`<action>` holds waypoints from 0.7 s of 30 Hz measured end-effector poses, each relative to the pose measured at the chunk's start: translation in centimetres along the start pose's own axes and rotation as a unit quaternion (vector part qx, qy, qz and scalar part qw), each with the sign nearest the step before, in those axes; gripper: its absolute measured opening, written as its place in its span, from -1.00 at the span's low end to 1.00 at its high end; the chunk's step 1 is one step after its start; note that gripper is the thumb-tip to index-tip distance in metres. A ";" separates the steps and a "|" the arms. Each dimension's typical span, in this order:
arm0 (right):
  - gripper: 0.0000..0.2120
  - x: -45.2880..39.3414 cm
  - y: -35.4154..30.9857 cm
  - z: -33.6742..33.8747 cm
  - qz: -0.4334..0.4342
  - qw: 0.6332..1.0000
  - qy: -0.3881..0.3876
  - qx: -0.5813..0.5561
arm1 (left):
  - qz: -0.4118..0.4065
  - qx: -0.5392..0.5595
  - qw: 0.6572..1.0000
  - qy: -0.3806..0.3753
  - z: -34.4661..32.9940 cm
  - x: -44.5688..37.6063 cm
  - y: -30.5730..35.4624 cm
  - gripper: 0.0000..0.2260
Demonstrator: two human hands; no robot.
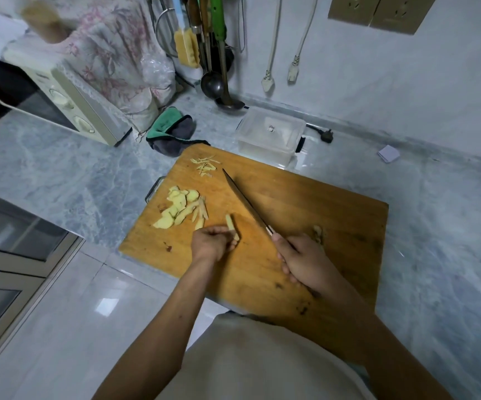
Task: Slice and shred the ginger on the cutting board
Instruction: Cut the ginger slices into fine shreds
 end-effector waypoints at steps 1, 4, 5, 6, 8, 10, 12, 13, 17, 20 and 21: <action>-0.51 0.1 0.2 0.0 0.003 1.000 0.002 0.004 | 0.001 0.030 1.000 -0.006 -0.9 0.4 -0.5 -0.90; -0.50 0.3 0.9 -0.1 0.009 1.000 0.006 0.011 | -0.016 0.044 0.999 -0.007 -2.0 0.6 -1.5 -0.94; -0.50 0.4 1.2 -0.1 0.009 1.000 0.003 0.010 | -0.041 -0.002 0.999 -0.001 -1.7 0.5 -1.7 -0.93; -0.50 0.4 1.4 -0.2 0.010 1.000 -0.002 0.008 | -0.080 -0.058 0.995 0.012 -1.1 0.4 -1.6 -0.93; -0.51 0.3 1.7 -0.5 0.014 1.000 -0.013 0.003 | -0.181 -0.165 0.968 0.054 0.8 0.7 -0.7 -0.92; -0.50 0.2 2.0 -0.6 0.014 1.000 -0.018 -0.011 | -0.260 -0.258 0.925 0.103 2.9 0.9 0.2 -0.90; -0.49 0.1 2.1 -0.8 0.012 0.999 -0.020 -0.030 | -0.290 -0.327 0.889 0.138 4.5 0.2 0.8 -0.82; -0.48 0.1 2.1 -0.9 0.010 0.999 -0.022 -0.034 | -0.286 -0.353 0.879 0.145 5.0 -0.3 0.9 -0.80; -0.45 -0.4 1.9 -1.0 0.011 0.999 -0.030 -0.031 | -0.256 -0.397 0.868 0.153 5.0 -0.9 1.8 -0.82; -0.50 -0.5 2.1 -0.9 0.005 0.999 -0.038 -0.037 | -0.181 -0.336 0.913 0.143 5.4 -1.2 2.2 -0.89; -0.51 -0.5 2.2 -0.8 0.004 0.998 -0.040 -0.040 | -0.155 -0.309 0.929 0.134 5.7 -1.3 2.1 -0.90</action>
Point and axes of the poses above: each hand's wrist, its own x-axis away from the middle knuckle, its own z-axis out of the back of the hand, y = z × x, the point moved 6 cm from there along -x, towards the middle knuckle, and after that the axes turned 5 degrees about x, right-handed, at the moved point
